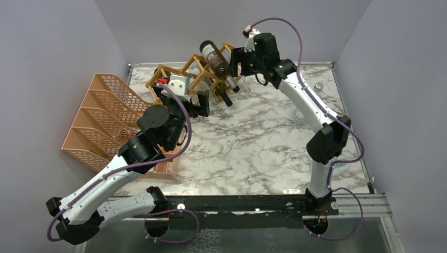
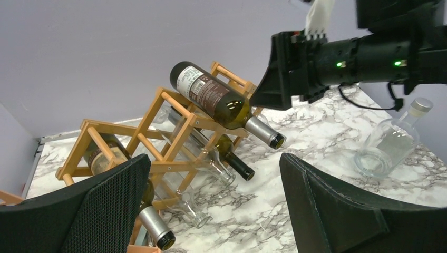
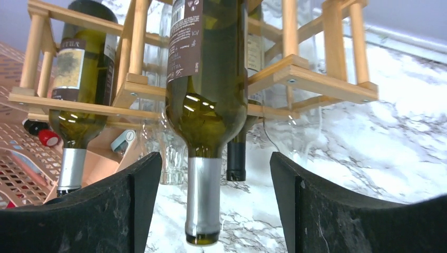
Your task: Put the wine bottle on the wine rack
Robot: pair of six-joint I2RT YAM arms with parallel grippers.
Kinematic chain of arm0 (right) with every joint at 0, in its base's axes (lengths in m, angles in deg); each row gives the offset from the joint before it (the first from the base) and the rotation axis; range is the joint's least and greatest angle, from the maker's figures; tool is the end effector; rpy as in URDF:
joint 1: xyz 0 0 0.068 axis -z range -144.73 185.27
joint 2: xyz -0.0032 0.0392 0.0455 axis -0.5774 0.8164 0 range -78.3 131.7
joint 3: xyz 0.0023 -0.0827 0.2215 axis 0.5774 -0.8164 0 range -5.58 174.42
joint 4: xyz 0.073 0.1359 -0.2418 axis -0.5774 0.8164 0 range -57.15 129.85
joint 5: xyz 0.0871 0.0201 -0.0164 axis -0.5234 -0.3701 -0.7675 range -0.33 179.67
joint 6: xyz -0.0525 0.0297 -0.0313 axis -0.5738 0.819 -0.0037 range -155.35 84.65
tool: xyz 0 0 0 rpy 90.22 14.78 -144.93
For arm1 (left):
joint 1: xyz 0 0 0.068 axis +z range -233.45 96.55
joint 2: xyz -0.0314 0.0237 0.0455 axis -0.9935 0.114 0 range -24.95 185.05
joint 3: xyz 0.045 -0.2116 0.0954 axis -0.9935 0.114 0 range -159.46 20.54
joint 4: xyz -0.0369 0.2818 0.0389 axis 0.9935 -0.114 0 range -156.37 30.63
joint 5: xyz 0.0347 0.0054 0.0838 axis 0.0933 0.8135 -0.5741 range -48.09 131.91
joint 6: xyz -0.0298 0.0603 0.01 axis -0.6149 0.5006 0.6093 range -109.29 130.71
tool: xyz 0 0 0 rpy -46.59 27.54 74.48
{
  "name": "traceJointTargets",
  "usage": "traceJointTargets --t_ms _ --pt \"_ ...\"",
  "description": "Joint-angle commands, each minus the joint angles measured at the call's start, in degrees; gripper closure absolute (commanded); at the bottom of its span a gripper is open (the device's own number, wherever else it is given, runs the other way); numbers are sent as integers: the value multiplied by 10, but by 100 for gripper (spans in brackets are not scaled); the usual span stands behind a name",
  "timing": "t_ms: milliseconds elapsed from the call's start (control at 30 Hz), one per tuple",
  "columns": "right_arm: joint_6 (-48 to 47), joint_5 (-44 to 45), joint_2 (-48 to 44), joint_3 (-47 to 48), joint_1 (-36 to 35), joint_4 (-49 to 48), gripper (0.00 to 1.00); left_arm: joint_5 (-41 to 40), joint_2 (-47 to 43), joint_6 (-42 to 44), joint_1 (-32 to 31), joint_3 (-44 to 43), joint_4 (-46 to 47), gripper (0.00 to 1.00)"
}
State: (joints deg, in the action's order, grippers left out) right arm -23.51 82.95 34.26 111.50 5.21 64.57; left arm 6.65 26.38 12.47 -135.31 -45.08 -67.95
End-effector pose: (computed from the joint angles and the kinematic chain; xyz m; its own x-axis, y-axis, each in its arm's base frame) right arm 0.4184 0.2494 0.3450 -0.5078 -0.0584 -0.8595 -0.4938 0.8373 0.2349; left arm 0.1763 -0.1735 0.4271 0.0703 -0.0490 -0.9963 0.2853 0.9580 -0.0270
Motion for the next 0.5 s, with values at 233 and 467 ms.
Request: traceJointTargets --t_ms 233,467 --pt "-53 217 -241 -211 12 -84 22 30 -30 -14 0 18 -6 1" --pt "-68 345 -376 -328 62 -64 20 21 -66 -19 0 77 25 1"
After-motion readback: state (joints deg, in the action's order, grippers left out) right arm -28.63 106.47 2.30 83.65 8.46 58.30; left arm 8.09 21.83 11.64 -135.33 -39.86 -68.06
